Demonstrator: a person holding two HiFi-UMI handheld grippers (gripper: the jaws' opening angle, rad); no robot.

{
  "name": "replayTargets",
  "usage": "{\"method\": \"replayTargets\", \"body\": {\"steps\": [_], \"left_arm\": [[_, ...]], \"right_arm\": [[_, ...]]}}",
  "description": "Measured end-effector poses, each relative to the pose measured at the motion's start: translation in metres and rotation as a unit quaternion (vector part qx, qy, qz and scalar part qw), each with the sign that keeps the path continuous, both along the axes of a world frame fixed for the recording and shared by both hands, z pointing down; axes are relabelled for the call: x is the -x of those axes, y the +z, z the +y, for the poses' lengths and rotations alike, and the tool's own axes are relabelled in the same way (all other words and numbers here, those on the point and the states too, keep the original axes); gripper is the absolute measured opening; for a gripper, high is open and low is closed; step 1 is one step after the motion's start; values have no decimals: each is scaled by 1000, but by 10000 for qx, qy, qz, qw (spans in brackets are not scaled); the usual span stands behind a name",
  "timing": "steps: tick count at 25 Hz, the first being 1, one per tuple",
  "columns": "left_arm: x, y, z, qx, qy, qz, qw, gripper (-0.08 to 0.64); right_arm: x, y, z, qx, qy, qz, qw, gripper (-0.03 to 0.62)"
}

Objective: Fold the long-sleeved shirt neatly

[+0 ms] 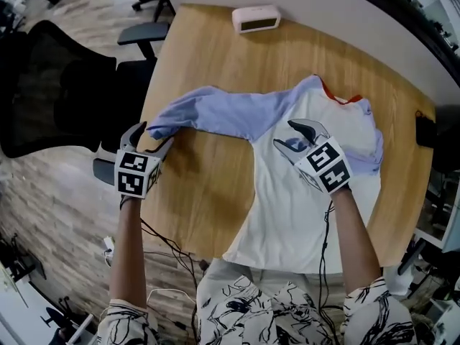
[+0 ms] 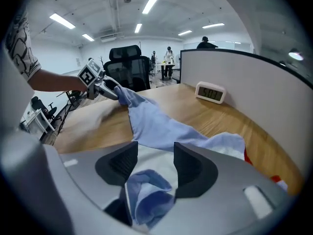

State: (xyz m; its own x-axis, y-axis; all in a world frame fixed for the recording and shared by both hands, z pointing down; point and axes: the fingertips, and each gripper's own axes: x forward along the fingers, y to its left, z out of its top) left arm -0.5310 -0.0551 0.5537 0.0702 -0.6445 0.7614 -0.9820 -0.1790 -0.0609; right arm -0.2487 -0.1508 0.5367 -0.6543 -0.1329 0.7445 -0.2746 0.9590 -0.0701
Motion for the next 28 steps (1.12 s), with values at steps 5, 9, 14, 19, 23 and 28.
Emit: {"method": "replayTargets", "body": {"steps": [5,9,14,19,23,28], "left_arm": [[11,6,-12,-146,264,-122,9995,48],[14,-13,-22,-604,167,-202,9978,46],[-10,-68,-56,-1330,309,-121,9906,46],[-81,-131,-89,-1968,838,-171,9767,46],[-149,-184,-106,-2500,1200,-167,9606,46],[-233,-237,-117,-2783,1661,-299,9456,48]], "right_arm": [[2,27,-8,179,393,186,9989,244],[-2,39,-7,239,528,281,9979,245],[-17,31,-6,193,741,294,9966,247],[-46,26,-4,222,907,167,9955,249],[-73,21,-8,166,989,-38,9950,252],[-106,0,-10,171,1078,-459,9930,256]]}}
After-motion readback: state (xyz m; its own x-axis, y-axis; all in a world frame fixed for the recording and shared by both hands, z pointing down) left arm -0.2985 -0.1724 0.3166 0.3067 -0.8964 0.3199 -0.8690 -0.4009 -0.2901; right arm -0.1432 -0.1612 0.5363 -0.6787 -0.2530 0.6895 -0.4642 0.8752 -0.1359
